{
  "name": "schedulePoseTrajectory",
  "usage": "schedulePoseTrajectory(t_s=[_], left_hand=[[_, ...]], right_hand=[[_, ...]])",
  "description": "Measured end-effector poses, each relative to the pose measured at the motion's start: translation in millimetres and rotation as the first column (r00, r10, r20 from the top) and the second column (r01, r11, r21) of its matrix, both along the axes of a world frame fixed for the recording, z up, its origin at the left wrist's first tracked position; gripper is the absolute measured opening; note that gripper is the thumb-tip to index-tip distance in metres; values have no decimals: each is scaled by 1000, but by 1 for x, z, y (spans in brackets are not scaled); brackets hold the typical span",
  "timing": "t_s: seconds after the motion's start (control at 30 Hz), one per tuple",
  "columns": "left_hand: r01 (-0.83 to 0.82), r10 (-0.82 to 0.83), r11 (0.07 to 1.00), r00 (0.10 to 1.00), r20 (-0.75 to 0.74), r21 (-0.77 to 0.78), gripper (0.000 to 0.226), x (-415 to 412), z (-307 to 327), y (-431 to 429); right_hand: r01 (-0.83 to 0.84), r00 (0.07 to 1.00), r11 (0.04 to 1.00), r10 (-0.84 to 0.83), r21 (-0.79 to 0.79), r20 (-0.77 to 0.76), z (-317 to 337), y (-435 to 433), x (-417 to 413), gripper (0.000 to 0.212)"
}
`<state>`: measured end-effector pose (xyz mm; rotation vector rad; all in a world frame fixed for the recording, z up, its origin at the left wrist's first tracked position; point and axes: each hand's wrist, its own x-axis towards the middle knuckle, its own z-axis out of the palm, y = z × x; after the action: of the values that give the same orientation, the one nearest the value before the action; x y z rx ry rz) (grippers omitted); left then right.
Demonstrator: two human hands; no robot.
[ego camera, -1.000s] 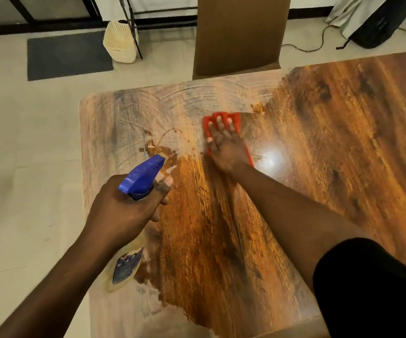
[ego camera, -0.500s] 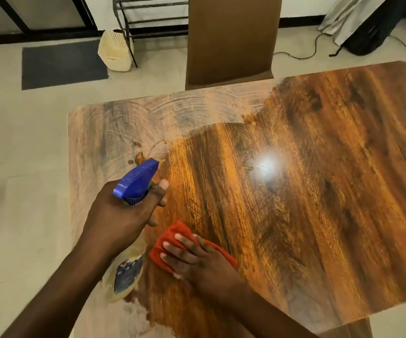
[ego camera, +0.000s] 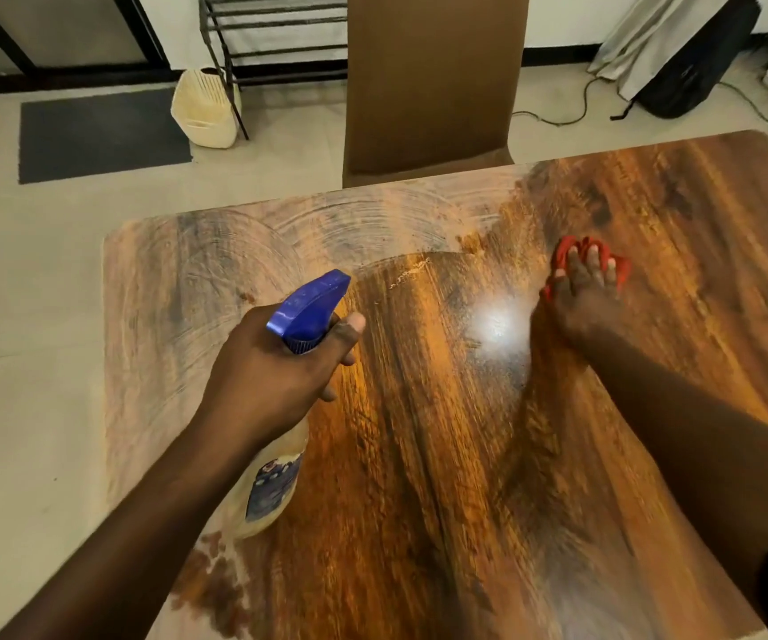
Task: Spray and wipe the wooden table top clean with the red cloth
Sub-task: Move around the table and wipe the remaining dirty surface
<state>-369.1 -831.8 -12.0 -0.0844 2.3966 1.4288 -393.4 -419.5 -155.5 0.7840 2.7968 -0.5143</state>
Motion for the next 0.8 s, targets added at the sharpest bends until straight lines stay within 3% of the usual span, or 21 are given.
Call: schedulePoseTrajectory(t_s=[0.13,0.27,0.37,0.5,0.6,0.67,0.73,0.8], left_hand=[[-17,18,1000,999,-32,22,12,-10,-1,-6],[-59,59,998,998,-25,27,16,-17,0,-13],[-76,76,997,997,-21,9,18,-18,1,-16],[-104,103,995,994,-27,-6,12,-19,3,-16],[-137,137,991,990,-11,1,27,-19,5,-13],[-133,133,991,991,-7,9,25,-20,6,-8],[-115,115,993,993,0,29,18,-20,8,-1],[-99,98,993,995,14,58,27,-21,9,5]], right_hand=[[-37,999,999,37,13,33,-3,-39,-68,63],[-289,957,957,289,38,14,-9,-111,-105,64],[-513,858,857,514,44,-11,-13,-172,-102,65],[-766,643,643,764,-21,-57,-19,-247,-56,65],[-854,520,515,846,-73,-117,-25,-267,8,61],[-888,459,453,878,-73,-138,-28,-255,51,59],[-890,456,453,881,-54,-122,-29,-224,88,58],[-843,538,535,838,-53,-91,-28,-179,109,58]])
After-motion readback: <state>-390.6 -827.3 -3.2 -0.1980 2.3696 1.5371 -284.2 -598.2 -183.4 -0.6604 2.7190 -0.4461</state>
